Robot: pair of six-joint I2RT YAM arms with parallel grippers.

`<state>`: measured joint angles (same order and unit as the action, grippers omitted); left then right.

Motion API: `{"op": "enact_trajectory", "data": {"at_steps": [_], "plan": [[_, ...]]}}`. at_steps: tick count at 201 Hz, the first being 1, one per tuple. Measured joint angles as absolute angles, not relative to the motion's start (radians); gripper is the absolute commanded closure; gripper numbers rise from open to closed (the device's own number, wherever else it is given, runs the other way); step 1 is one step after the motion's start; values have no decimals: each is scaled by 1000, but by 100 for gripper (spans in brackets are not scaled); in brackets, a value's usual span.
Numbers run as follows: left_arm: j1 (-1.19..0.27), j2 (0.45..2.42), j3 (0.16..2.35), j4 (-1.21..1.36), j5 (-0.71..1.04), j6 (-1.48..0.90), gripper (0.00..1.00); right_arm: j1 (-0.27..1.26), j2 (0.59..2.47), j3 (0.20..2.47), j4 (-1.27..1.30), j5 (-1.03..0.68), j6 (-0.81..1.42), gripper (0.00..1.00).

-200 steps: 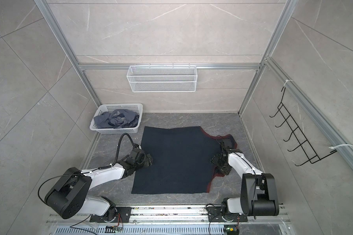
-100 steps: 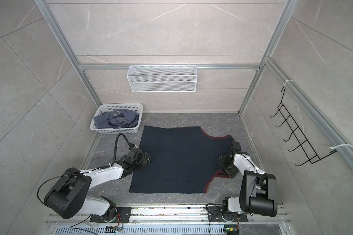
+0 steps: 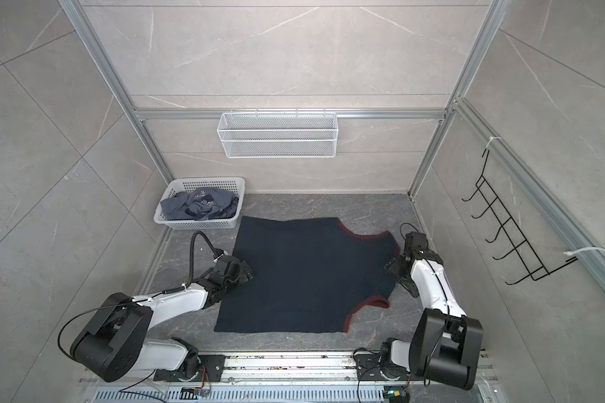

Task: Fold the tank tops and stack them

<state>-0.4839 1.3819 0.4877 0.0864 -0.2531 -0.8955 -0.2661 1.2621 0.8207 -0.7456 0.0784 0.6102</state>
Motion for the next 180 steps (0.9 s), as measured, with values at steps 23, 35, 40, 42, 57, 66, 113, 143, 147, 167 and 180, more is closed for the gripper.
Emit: {"op": "enact_trajectory", "data": {"at_steps": [23, 35, 40, 42, 57, 66, 113, 143, 147, 167, 180], "plan": [[-484, 1377, 485, 74, -275, -913, 16, -291, 1210, 733, -777, 29, 627, 17], [-484, 1376, 485, 69, -286, -921, 16, -296, 1209, 706, -793, 15, 643, 22], [-484, 1375, 485, 67, -288, -923, 16, -296, 1209, 693, -795, 9, 651, 25], [-484, 1375, 485, 66, -289, -924, 16, -296, 1209, 690, -796, 8, 650, 26], [-484, 1374, 484, 65, -292, -926, 16, -296, 1209, 661, -796, -24, 666, 31], [-484, 1372, 483, 65, -295, -928, 16, -296, 1209, 641, -789, -46, 680, 34], [-484, 1363, 474, 64, -308, -928, 16, -295, 1252, 572, -712, -161, 721, 49], [-484, 1364, 474, 64, -308, -928, 16, -255, 1283, 582, -630, -231, 738, 60], [-484, 1364, 474, 64, -308, -928, 16, -247, 1288, 582, -617, -238, 745, 63], [-484, 1364, 474, 63, -308, -929, 16, -221, 1307, 583, -575, -259, 756, 78], [-484, 1363, 474, 62, -308, -929, 16, -213, 1313, 583, -565, -262, 757, 85]]}}
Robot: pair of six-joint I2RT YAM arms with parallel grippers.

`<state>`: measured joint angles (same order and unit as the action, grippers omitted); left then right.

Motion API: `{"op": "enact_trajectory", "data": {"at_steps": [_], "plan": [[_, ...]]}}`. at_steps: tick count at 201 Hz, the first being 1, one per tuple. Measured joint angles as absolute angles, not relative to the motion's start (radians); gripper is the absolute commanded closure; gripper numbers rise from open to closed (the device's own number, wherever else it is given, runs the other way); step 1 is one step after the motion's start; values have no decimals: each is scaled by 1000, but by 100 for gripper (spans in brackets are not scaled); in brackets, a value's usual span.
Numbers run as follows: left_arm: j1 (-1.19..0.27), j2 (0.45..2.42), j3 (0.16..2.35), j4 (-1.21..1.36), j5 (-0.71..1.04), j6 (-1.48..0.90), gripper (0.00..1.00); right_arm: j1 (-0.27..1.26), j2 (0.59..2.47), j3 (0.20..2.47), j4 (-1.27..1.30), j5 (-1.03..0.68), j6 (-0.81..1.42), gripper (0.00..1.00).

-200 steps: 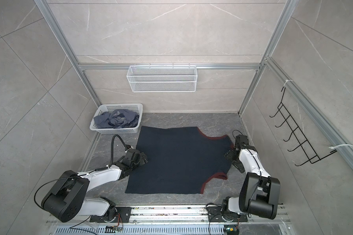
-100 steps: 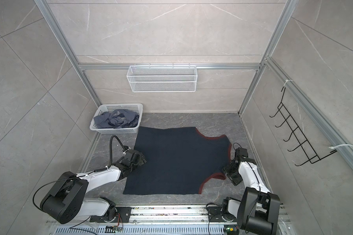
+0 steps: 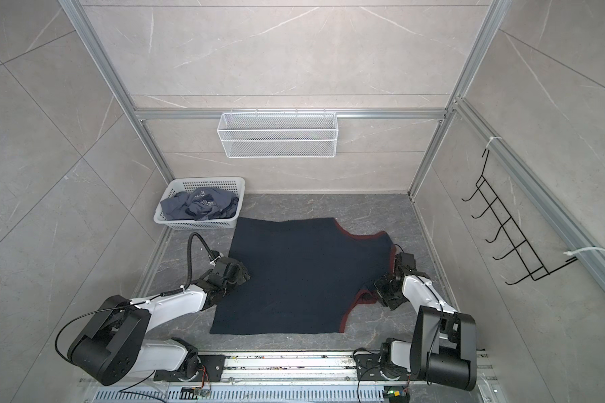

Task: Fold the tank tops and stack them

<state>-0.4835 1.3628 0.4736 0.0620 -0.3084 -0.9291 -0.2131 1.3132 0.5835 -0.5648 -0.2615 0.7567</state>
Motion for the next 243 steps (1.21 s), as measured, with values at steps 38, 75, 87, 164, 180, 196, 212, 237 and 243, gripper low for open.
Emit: {"op": "enact_trajectory", "data": {"at_steps": [38, 75, 87, 164, 180, 196, 212, 237, 243], "plan": [[-484, 1363, 474, 61, -309, -933, 16, -208, 1293, 599, -612, -202, 743, 96], [-484, 1362, 474, 61, -310, -935, 16, -207, 1176, 723, -750, -58, 704, 96], [-484, 1362, 474, 61, -310, -935, 16, -207, 1147, 765, -781, -20, 687, 96], [-484, 1361, 474, 60, -311, -939, 16, -203, 1158, 822, -903, 142, 627, 75], [-484, 1361, 474, 60, -312, -939, 16, -200, 1173, 857, -909, 156, 612, 50], [-484, 1361, 474, 57, -314, -939, 16, -194, 1188, 865, -903, 139, 604, 40], [-484, 1360, 474, 57, -315, -939, 16, -193, 1206, 855, -900, 120, 608, 38], [-484, 1359, 474, 55, -316, -941, 16, -199, 1200, 822, -897, 83, 610, 39], [-484, 1359, 474, 53, -317, -942, 16, -206, 1197, 815, -896, 75, 610, 39]]}}
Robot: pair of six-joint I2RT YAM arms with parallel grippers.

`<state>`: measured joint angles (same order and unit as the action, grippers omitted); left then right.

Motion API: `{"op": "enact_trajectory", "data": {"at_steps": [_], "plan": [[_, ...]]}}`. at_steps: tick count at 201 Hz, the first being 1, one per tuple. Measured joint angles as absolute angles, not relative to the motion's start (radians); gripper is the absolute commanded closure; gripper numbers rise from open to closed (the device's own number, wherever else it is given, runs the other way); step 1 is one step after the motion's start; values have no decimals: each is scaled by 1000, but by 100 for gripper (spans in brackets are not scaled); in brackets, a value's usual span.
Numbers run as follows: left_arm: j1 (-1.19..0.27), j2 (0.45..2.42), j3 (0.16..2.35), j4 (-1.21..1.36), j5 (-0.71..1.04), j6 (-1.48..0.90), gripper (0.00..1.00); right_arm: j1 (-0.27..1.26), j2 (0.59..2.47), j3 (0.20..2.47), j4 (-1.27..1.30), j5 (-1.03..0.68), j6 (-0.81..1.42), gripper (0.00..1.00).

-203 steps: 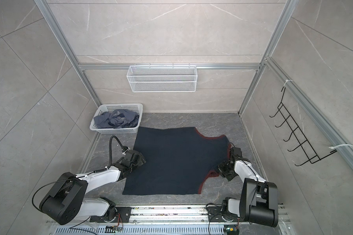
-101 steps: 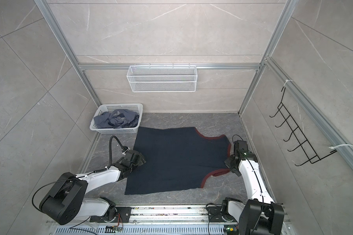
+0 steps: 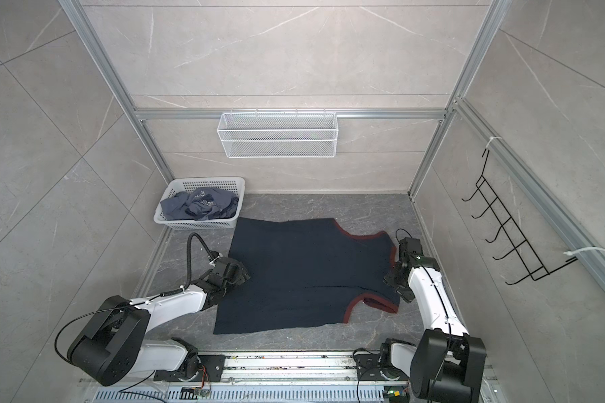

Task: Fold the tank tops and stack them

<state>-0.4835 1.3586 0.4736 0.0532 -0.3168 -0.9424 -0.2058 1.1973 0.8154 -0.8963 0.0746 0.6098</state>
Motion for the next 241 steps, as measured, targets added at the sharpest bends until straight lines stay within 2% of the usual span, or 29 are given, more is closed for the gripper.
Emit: {"op": "enact_trajectory", "data": {"at_steps": [39, 64, 123, 150, 180, 202, 241], "plan": [[-484, 1358, 474, 52, -320, -946, 16, -310, 1194, 762, -854, -14, 610, 40], [-482, 1342, 480, 25, -298, -914, 16, -323, 1206, 714, -804, -114, 612, 41], [-543, 1095, 631, -374, -189, -838, 15, -323, 1108, 725, -777, -172, 605, 38], [-571, 1055, 662, -414, -120, -839, 15, -316, 1156, 699, -715, -254, 605, 37], [-690, 1095, 637, -453, -57, -866, 15, -311, 1242, 659, -650, -323, 606, 37], [-748, 1127, 593, -450, -23, -897, 16, -311, 1299, 641, -616, -338, 610, 36], [-753, 1162, 510, -433, -28, -955, 16, -311, 1377, 656, -596, -316, 643, 35]]}}
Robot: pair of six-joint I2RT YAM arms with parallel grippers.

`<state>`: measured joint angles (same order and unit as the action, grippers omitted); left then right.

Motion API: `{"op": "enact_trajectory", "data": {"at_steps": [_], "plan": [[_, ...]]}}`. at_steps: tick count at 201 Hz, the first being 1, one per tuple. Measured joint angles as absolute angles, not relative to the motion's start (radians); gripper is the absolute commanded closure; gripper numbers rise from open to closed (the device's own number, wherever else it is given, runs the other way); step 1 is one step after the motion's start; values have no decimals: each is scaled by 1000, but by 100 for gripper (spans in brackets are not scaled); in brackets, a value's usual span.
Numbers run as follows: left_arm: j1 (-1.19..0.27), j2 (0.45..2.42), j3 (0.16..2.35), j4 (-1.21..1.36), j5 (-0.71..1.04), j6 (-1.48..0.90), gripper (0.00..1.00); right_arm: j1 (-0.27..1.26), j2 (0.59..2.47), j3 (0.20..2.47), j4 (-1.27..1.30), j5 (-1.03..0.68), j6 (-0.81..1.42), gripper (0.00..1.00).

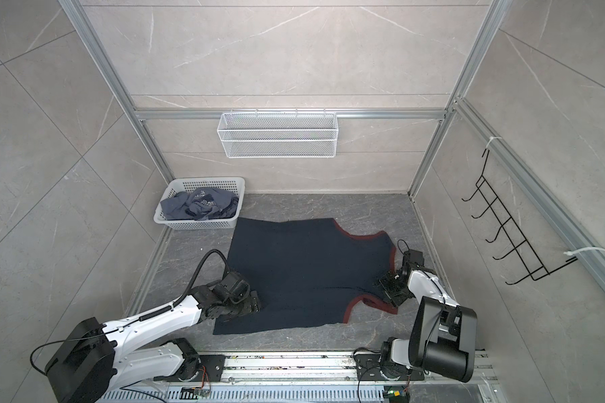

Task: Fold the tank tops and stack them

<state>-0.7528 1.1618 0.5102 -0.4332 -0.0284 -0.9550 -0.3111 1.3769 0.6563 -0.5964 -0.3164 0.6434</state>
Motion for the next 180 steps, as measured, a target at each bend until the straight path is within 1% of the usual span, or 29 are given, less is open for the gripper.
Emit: {"op": "enact_trajectory", "data": {"at_steps": [20, 41, 80, 108, 122, 143, 159, 180], "plan": [[-751, 1153, 500, -427, -43, -979, 16, -304, 1402, 681, -604, -280, 661, 35], [-736, 1103, 474, -443, -75, -998, 15, -304, 1424, 707, -603, -213, 666, 35], [-662, 949, 427, -612, -165, -1013, 15, -305, 1493, 772, -606, -171, 650, 35], [-635, 896, 428, -649, -178, -998, 16, -305, 1486, 788, -614, -130, 612, 35], [-634, 898, 444, -663, -169, -974, 17, -304, 1438, 788, -635, -119, 598, 35], [-638, 907, 525, -681, -139, -924, 16, -262, 1301, 788, -669, -129, 586, 35], [-659, 924, 616, -675, -114, -891, 16, -157, 1195, 788, -695, -147, 587, 35], [-709, 962, 698, -635, -89, -869, 17, 4, 1117, 775, -707, -194, 616, 35]]}}
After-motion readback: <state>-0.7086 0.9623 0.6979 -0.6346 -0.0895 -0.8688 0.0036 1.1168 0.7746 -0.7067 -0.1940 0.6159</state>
